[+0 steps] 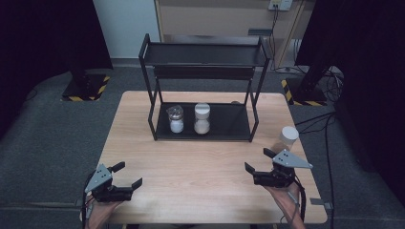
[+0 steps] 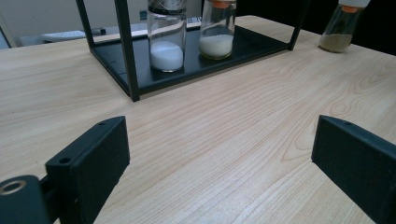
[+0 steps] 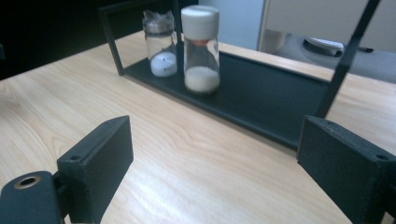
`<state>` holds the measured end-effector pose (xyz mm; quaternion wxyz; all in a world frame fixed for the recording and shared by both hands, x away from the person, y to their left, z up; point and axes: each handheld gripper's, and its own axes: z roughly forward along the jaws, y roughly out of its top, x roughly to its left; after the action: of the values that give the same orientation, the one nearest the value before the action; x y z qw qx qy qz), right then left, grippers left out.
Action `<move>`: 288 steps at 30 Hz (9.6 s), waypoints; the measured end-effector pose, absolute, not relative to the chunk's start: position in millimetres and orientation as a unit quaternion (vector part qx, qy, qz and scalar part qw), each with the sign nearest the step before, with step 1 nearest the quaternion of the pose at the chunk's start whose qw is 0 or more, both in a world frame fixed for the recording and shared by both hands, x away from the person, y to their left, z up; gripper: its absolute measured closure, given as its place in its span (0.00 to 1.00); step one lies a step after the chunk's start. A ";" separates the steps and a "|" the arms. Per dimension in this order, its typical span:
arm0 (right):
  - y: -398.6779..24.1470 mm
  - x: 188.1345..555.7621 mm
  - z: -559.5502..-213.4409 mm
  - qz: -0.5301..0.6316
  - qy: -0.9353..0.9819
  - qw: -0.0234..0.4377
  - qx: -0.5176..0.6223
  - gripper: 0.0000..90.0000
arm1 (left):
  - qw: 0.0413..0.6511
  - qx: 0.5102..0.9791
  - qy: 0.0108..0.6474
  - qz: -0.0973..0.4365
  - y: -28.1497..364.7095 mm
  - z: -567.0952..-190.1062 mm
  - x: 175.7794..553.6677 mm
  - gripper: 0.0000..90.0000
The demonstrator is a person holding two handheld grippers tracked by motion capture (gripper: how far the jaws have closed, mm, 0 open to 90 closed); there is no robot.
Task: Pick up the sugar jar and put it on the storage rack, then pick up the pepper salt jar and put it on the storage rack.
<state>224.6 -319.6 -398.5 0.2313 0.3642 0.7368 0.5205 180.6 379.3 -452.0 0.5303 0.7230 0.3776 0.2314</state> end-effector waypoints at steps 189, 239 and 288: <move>-281.1 310.9 -346.9 0.458 0.764 0.234 0.390 0.38 | 0.502 0.716 0.409 0.259 376.3 -447.5 164.8 0.00; -197.7 417.6 -381.5 0.426 0.732 0.273 0.457 0.38 | 0.507 0.715 0.410 0.253 379.8 -448.9 166.2 0.00; -204.5 381.8 -331.4 0.474 0.737 0.304 0.375 0.12 | 0.508 0.717 0.406 0.252 379.0 -448.7 166.5 0.00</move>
<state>381.8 -204.5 -331.4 0.3036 0.3755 0.7366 0.4736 166.5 379.0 -448.7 0.5082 0.7166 0.4061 0.2517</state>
